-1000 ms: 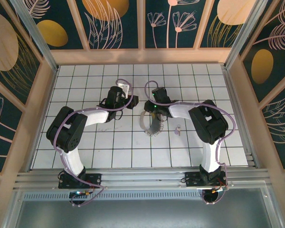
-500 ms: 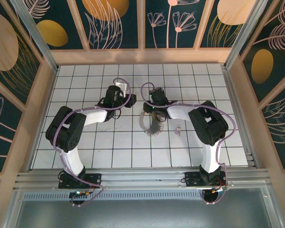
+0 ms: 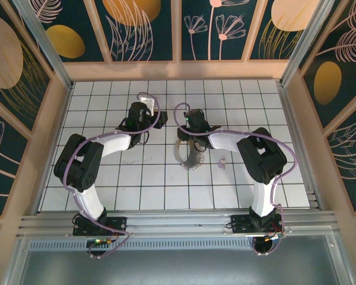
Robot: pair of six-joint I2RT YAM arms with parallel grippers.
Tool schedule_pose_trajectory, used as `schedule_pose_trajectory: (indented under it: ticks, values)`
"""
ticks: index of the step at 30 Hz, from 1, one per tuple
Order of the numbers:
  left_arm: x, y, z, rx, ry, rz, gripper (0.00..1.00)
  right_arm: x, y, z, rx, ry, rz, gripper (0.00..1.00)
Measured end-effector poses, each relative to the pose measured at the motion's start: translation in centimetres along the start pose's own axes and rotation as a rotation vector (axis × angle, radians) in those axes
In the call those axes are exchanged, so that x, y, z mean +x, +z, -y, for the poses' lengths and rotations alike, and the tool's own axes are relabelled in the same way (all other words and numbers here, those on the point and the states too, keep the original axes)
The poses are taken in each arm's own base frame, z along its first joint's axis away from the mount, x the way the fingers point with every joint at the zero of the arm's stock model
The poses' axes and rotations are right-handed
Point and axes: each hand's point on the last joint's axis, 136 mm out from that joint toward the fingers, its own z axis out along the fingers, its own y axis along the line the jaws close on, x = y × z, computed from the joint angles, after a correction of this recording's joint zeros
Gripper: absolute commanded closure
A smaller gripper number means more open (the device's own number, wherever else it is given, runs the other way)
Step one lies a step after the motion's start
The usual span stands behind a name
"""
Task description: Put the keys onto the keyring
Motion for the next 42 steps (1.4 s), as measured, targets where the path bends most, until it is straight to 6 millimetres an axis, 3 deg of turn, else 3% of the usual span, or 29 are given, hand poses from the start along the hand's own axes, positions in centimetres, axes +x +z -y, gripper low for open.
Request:
schedule_pose_trajectory:
  ticks: [11, 18, 22, 33, 42]
  values:
    - [-0.4, -0.2, 0.2, 0.003, 0.001, 0.008, 0.56, 0.9, 2.0, 0.7, -0.002, 0.009, -0.045, 0.7]
    - [-0.4, -0.2, 0.2, 0.003, 0.001, 0.008, 0.56, 1.0, 2.1, 0.3, -0.021, 0.01, -0.053, 0.71]
    - [-0.4, -0.2, 0.2, 0.003, 0.001, 0.008, 0.56, 1.2, 2.1, 0.4, -0.021, 0.009, -0.052, 0.65]
    - [-0.4, -0.2, 0.2, 0.003, 0.001, 0.008, 0.56, 1.4, 2.2, 0.5, -0.031, -0.003, -0.034, 0.69]
    - [-0.4, -0.2, 0.2, 0.004, 0.001, 0.008, 0.56, 1.7, 1.8, 0.4, -0.033, -0.052, -0.037, 0.63]
